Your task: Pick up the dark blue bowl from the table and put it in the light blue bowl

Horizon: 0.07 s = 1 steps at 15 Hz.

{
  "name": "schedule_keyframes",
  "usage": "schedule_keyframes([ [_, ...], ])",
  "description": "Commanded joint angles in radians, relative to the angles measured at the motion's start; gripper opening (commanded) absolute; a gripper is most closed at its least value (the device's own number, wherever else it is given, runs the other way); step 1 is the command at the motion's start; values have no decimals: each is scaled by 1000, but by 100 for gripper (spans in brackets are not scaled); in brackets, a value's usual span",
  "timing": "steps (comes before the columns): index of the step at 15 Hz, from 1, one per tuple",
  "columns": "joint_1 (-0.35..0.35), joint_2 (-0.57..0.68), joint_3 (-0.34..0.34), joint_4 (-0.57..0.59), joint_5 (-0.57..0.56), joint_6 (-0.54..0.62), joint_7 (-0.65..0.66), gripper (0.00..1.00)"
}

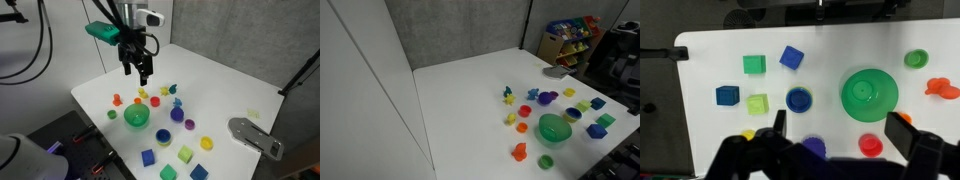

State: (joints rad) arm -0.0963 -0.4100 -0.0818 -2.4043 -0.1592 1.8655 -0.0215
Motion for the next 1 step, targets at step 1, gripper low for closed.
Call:
schedule_keyframes([
  [1, 0, -4, 0, 1, 0, -3, 0, 100],
])
